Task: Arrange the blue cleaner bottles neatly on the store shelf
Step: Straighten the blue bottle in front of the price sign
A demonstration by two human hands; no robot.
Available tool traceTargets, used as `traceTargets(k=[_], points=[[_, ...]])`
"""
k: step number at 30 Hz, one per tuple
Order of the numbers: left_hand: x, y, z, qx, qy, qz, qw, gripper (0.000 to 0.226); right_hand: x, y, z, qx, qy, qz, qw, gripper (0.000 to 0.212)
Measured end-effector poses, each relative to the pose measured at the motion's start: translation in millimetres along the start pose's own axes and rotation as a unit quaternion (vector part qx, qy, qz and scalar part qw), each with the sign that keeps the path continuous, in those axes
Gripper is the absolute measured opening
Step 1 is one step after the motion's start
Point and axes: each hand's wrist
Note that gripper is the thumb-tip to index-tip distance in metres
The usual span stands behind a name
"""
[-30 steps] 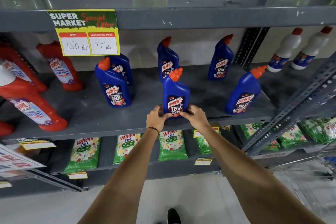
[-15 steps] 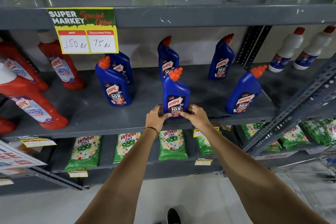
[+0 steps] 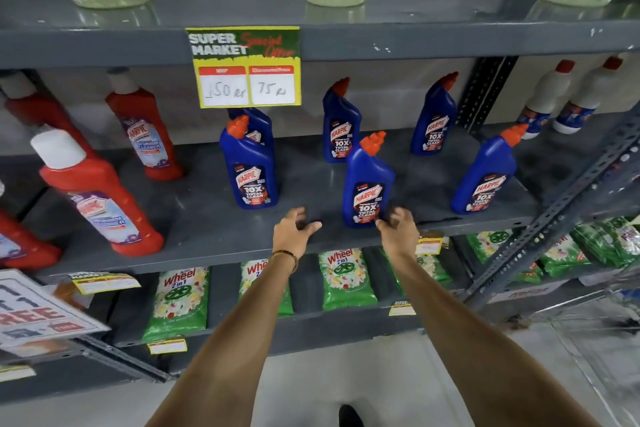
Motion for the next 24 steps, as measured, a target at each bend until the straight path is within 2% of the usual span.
traceTargets(k=[5,9,12,16,24], points=[[-66.9,19.4,-0.3,-0.007,0.008,0.014,1.000,0.054,33.9,18.9,-47.7,0.093,-0.085,0.074,0.989,0.046],[-103.6,26.0,5.3,-0.003,-0.012,0.029,1.000,0.053,60.5,33.7,-73.1,0.097,-0.089,0.070,0.989,0.031],[-121.7,27.1,11.3,-0.005,-0.024,0.019,1.000,0.054,82.0,45.4,-80.1,0.077,-0.037,0.043,0.995,0.014],[-138.9,29.4,23.8,-0.010,-0.041,0.004,0.999,0.058,113.6,65.1,-76.8,0.030,0.080,0.005,0.996,0.042],[-143.9,28.6,58.0,-0.027,-0.044,0.009,0.999,0.069,154.1,86.6,-49.8,-0.052,0.183,-0.022,0.982,0.055]])
Point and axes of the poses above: each hand's wrist, its own z-axis towards the middle knuckle, its own x-axis out of the palm, y = z × x, and after that the axes turned 10 degrees about -z, right-handed
